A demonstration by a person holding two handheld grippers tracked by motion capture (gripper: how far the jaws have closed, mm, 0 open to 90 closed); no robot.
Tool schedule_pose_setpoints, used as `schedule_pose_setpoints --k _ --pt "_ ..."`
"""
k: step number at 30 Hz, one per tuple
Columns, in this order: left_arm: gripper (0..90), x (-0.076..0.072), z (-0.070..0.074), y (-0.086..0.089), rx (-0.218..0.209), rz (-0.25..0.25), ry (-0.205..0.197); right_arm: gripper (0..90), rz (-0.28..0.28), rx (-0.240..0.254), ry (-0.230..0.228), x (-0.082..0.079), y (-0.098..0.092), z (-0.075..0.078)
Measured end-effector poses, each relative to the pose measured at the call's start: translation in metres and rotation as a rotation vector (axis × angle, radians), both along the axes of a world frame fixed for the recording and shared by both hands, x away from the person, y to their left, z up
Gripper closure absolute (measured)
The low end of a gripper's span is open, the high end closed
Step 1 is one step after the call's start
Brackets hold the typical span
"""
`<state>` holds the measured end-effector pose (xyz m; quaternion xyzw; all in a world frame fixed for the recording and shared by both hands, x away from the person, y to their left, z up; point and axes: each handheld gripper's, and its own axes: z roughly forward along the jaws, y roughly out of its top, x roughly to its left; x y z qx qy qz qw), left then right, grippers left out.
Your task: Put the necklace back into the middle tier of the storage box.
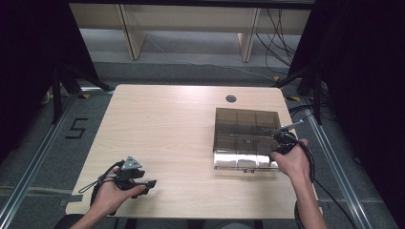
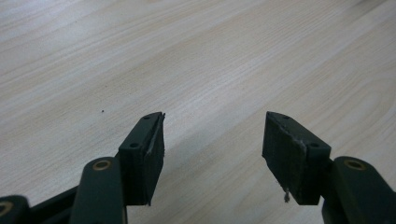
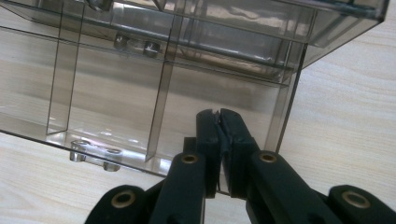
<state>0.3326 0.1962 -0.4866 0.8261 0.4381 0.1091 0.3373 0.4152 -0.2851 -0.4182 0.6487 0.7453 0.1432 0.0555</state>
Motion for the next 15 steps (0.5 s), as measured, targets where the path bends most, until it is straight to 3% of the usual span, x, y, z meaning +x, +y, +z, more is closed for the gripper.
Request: schedule_pose_setpoints --k 4,6,7,8,9,13,14,15 --pt "38.4 -0.0002 0.0002 0.0000 -0.003 -0.007 0.000 86.8 -0.024 0.011 0.015 0.0006 0.0034 -0.0019" --pt "38.4 -0.0002 0.0002 -0.0001 -0.002 -0.006 -0.001 86.8 -0.006 0.002 0.004 0.0010 0.0017 -0.0033" --pt "38.4 -0.0002 0.0003 0.0000 -0.003 -0.006 0.000 86.7 0.026 -0.040 0.009 0.0016 -0.0007 -0.0044" --pt "38.4 -0.0002 0.0003 0.0000 -0.003 -0.006 0.000 86.7 0.026 -0.040 0.009 0.0016 -0.0007 -0.0044" --pt "38.4 -0.0002 0.0003 0.0000 -0.003 -0.005 0.000 86.6 -0.003 -0.004 0.018 0.0020 0.0031 -0.0042" --pt "38.4 -0.0002 0.0003 0.0001 -0.003 -0.005 0.000 86.5 -0.009 -0.007 0.016 0.0028 0.0037 -0.0056" --pt "38.4 -0.0002 0.0003 0.0001 -0.003 -0.005 0.000 86.4 0.027 -0.048 0.013 0.0033 0.0000 -0.0066" --pt "38.4 -0.0003 0.0001 0.0000 -0.003 -0.004 0.000 86.3 0.025 -0.045 0.018 0.0026 0.0013 -0.0067"
